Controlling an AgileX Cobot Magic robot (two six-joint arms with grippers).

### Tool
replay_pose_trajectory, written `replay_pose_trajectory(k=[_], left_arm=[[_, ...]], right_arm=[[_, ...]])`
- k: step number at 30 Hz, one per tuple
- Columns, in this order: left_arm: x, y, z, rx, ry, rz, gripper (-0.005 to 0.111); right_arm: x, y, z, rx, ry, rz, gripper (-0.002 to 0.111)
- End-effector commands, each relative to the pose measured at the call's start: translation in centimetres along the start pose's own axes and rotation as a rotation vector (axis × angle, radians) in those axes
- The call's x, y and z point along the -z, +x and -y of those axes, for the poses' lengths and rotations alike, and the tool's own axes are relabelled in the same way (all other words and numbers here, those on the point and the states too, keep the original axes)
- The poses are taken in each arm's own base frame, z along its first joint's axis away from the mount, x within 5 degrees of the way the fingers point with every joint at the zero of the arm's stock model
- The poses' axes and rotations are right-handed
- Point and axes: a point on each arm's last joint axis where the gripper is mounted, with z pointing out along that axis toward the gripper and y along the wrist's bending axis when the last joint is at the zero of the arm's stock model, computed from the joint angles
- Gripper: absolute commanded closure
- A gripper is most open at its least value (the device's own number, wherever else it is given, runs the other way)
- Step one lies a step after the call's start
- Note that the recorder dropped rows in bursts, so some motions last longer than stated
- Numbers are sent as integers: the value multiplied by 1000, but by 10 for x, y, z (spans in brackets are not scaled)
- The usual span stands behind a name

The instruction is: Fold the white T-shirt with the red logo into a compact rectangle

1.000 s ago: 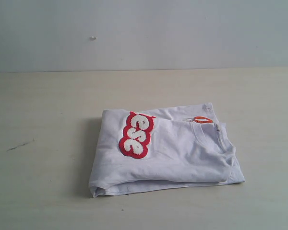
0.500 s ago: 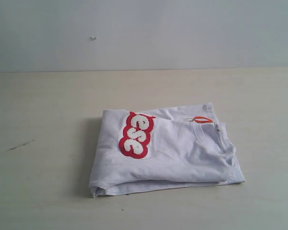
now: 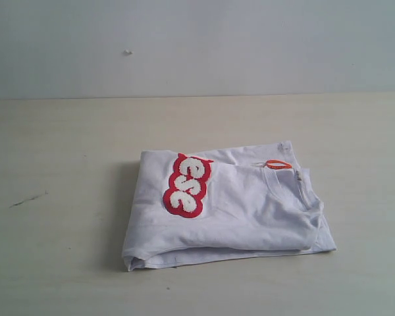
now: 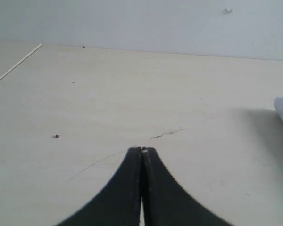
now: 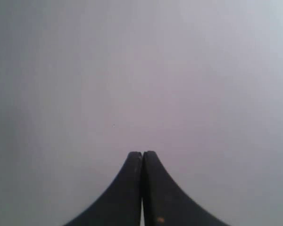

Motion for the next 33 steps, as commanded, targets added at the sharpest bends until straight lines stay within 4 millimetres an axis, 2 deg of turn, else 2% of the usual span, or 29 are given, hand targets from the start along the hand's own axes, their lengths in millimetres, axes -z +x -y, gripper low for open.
replay_pose_trajectory(k=[1,23,26,29,33], left_arm=[[0,0,1,11,6,5,107],[0,0,1,11,6,5,107],[0,0,1,11,6,5,107],[0,0,1,11,6,5,107],[0,0,1,11,6,5,107]], right_arm=[[0,2,0,-2,4,-4,108],[0,3,0,-2,6,-17,108],[-1,5,-2,-61,-17,-22,108],[-6,14,0,0,-21,11,108],[-16,46,4,5,-26,97,108]])
